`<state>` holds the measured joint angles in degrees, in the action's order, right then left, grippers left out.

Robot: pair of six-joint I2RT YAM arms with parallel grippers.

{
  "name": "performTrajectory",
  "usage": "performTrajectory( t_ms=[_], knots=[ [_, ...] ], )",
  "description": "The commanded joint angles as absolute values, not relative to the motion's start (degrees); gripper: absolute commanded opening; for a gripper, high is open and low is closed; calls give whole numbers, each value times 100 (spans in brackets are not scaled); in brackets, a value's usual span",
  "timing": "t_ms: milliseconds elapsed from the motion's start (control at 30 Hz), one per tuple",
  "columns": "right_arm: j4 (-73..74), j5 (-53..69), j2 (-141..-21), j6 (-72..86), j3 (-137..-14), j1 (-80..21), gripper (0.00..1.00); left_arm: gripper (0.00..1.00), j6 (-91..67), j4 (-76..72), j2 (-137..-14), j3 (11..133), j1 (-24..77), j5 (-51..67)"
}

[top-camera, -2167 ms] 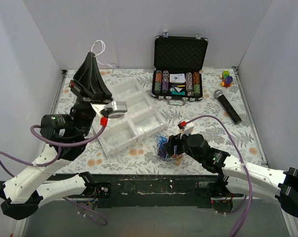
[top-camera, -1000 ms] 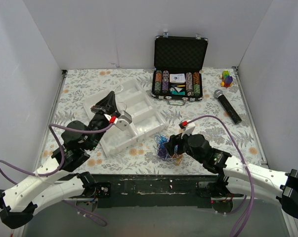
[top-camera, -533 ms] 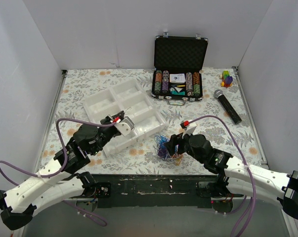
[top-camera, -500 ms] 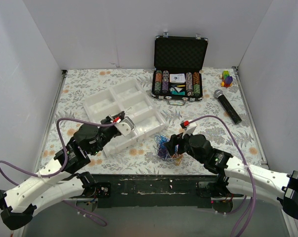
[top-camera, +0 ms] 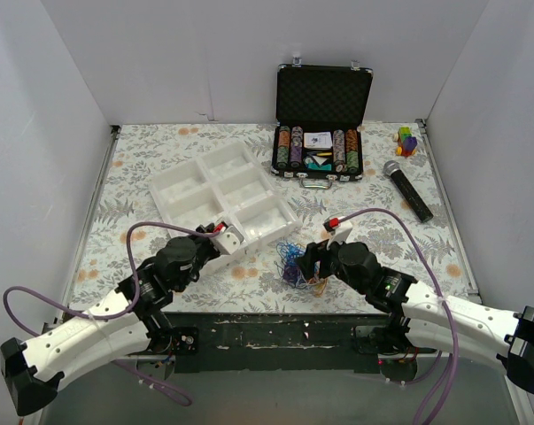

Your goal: Untangle the cables

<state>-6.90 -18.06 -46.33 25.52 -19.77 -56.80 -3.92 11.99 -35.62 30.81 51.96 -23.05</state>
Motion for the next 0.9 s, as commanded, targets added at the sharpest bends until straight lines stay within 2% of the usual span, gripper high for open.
performTrajectory(
  t_ms=[0, 333, 500, 600, 867],
  knots=[
    [-782, -1890, -4570, 2637, -1934, -5704, 80, 0, -658, 721, -3551, 2962, 5124, -3059],
    [-879, -1837, -4843, 2672, -2057, -5704, 80, 0, -1283, 862, -4148, 2707, 4448, -2435],
    [-896, -1828, -4869, 2681, -2048, -5704, 80, 0, -626, -840, -4447, 2304, 3675, -2759],
    [-923, -1811, -4922, 2672, -2039, -5713, 80, 0, -221, -1730, -4334, 1952, 3551, -2576],
    [-1002, -1802, -5019, 2681, -2039, -5704, 80, 0, -63, -1205, -3710, 1451, 3551, -1171]
  ],
)
